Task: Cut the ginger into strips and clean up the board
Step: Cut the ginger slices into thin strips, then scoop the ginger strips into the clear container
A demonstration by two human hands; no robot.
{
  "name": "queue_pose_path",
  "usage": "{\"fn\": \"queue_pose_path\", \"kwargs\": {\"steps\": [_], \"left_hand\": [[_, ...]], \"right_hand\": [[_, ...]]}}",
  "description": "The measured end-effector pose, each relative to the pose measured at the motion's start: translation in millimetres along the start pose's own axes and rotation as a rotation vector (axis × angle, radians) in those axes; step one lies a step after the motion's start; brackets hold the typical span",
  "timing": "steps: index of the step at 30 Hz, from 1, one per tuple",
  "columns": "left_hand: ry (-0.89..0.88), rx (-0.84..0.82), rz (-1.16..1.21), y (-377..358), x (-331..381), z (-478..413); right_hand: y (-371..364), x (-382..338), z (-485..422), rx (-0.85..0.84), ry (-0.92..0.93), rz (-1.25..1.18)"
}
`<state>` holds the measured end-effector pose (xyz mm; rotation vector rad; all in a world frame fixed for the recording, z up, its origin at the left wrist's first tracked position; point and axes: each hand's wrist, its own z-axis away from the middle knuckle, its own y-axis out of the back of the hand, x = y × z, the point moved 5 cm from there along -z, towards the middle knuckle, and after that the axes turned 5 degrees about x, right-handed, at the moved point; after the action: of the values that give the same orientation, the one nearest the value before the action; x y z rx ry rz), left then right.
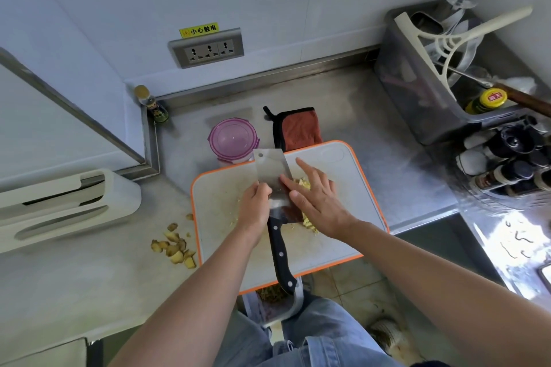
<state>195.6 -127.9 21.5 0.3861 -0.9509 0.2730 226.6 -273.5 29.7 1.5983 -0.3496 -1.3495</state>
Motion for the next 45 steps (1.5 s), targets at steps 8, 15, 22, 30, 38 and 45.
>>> {"fn": "queue_pose_path", "kwargs": {"steps": [8, 15, 22, 30, 38, 45], "left_hand": [[-0.122, 0.138, 0.036, 3.2, 2.1, -2.3], [-0.209, 0.100, 0.026, -26.4, 10.8, -9.2], [0.003, -0.206, 0.110, -83.7, 6.1, -17.7], [0.120, -0.033, 0.127, -71.5, -3.6, -44.7], [0.285, 0.105, 0.312, -31.8, -12.8, -77.0], [0.364, 0.233, 0.461, -1.0, -9.1, -92.8]], "right_hand": [[18.9, -11.2, 4.2, 0.218, 0.031, 0.037], [16.0, 6.0, 11.6, 0.012, -0.142, -0.190], [50.6, 58.2, 10.8, 0.269, -0.203, -0.144], [68.1, 152.4, 12.3, 0.387, -0.642, -0.005], [49.1, 165.1, 9.7, 0.341, -0.748, 0.093], [40.9, 136.8, -11.1, 0.283, -0.893, 0.313]]}}
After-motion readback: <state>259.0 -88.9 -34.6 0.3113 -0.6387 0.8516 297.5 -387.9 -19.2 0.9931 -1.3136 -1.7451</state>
